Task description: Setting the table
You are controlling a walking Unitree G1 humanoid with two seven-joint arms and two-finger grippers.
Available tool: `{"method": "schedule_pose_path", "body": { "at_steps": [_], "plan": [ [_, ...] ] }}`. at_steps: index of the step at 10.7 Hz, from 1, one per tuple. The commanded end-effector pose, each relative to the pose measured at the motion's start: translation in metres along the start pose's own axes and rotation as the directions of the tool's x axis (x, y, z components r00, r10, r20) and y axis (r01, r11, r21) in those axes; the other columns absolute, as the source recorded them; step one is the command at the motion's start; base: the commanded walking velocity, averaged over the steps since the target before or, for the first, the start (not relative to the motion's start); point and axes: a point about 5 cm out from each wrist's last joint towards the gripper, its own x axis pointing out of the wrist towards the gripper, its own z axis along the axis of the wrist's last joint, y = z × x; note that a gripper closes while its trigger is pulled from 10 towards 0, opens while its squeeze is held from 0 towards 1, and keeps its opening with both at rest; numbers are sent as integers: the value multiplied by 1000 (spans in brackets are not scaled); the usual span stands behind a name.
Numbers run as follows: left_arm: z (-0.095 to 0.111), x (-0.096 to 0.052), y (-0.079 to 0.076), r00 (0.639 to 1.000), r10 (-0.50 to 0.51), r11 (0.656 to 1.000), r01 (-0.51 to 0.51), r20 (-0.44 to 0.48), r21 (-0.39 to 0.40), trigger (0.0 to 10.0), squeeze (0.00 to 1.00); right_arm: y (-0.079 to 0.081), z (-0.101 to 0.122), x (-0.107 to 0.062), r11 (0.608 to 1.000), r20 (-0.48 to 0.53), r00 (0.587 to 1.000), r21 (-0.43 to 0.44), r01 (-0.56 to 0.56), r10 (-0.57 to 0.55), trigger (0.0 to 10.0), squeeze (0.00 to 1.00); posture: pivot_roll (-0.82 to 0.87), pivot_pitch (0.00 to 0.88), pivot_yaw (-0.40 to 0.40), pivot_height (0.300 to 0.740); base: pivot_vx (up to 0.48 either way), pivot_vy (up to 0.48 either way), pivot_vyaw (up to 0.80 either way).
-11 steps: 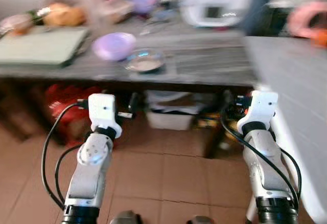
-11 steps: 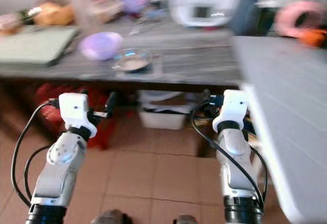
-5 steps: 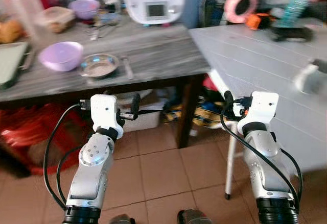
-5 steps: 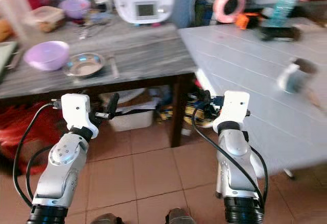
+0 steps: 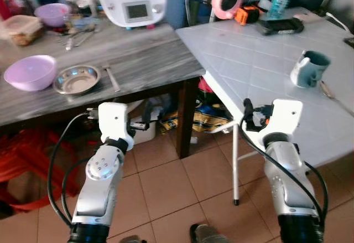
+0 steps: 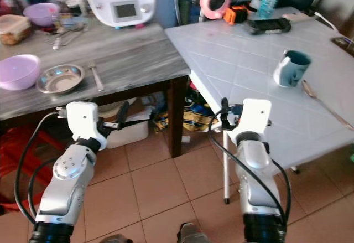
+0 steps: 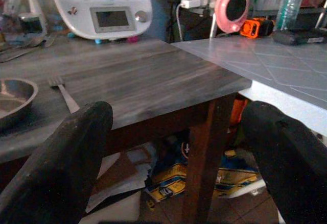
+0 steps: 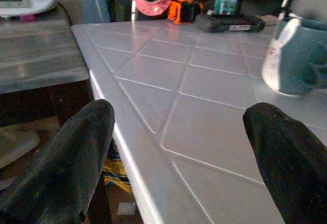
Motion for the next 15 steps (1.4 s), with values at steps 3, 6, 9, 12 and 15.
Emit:
{"method": "schedule_pose_path", "body": {
  "at_steps": [3,6,9,12,15],
  "plan": [
    [2,0,2,1000,3,1000,-3,4,25,10000,0,10,7,1,998,37,997,-6,-65,65,10000,0,15,0,26,740,0,0,267],
    [2,-1,2,1000,-5,1000,5,9,27,10000,0,10,7,1,998,33,997,13,-66,65,10000,0,16,0,26,740,0,0,533],
    [2,-1,1,1000,-14,1000,14,8,22,10000,0,8,6,1,998,28,998,8,-63,63,10000,0,15,0,24,740,0,-179,0],
    [2,0,0,1000,-17,1000,17,9,27,10000,0,8,9,3,998,50,997,1,-65,65,10000,0,17,0,20,740,81,-317,0],
    [-3,-14,13,998,65,994,-63,-16,91,10000,0,1,11,-15,997,103,992,-45,-62,66,10000,0,20,0,19,740,160,-352,0]
  ]
}}
